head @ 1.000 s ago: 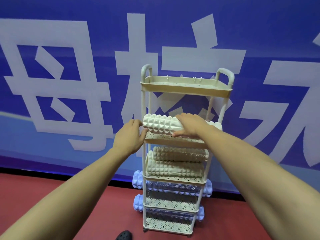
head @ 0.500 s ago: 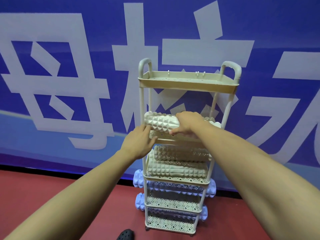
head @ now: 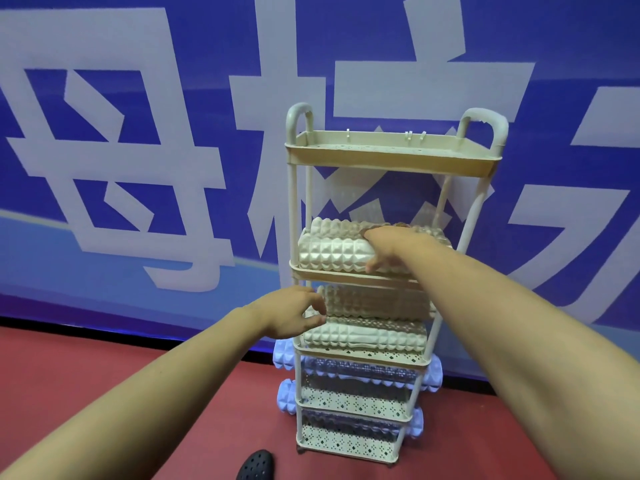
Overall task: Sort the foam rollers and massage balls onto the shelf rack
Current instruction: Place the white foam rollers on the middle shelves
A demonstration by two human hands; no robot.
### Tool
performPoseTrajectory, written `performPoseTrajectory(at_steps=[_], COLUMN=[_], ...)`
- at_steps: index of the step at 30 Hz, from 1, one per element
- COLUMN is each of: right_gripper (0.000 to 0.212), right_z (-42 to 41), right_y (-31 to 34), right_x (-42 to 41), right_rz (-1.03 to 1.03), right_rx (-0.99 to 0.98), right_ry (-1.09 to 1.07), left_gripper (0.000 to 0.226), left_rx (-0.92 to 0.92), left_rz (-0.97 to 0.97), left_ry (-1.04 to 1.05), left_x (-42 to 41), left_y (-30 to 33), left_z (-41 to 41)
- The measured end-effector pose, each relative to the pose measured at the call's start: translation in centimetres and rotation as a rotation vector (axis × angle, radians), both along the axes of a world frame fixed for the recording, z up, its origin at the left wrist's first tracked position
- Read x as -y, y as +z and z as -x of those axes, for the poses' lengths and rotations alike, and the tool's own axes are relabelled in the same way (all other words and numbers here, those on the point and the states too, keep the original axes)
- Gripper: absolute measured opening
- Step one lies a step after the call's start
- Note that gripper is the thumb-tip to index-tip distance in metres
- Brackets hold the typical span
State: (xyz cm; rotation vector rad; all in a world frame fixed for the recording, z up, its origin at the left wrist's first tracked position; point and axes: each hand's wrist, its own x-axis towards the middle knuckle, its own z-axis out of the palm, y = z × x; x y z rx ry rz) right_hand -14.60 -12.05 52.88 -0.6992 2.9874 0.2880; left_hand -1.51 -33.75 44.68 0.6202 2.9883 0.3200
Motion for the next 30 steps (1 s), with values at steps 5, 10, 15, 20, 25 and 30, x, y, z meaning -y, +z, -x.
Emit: performPoseTrajectory(at_steps=[5, 10, 15, 20, 25, 30], right_gripper=[0.074, 0.058, 0.046, 0.042, 0.042, 0.043], right_z=[-1.2, -3.8, -7.8, -12.5, -16.5, -21.2], right_y=[0.2, 1.6, 1.3, -2.7, -9.8, -16.5], right_x=[0.0, -1.0, -2.7, -5.1, -7.6, -9.1], right_rz=[-0.008, 0.198, 0.224, 0.227, 0.057, 0.074], right_rx=[-0.059, -0.07, -0.03, 0.262, 0.583, 0.663], right_ry=[0.035, 0.086, 0.106, 0.082, -0.082, -0.169], left_gripper=[0.038, 0.043, 0.044, 0.038, 0.038, 0.037], left_rx=[0.249, 0.389, 0.419, 0.439, 0.501, 0.594], left_rz=[0.05, 0.104, 0.112, 0.036, -0.002, 0.009], left_ry=[0.045, 0.075, 0.108, 0.095, 0.096, 0.128], left_x=[-0.4, -1.1, -2.0, -3.7, -5.4, -7.0], left_y=[-0.3, -0.5, -1.0, -2.1, -5.9, -10.9], left_z=[-0.1, -1.0, -2.4, -5.3, -8.7, -12.5])
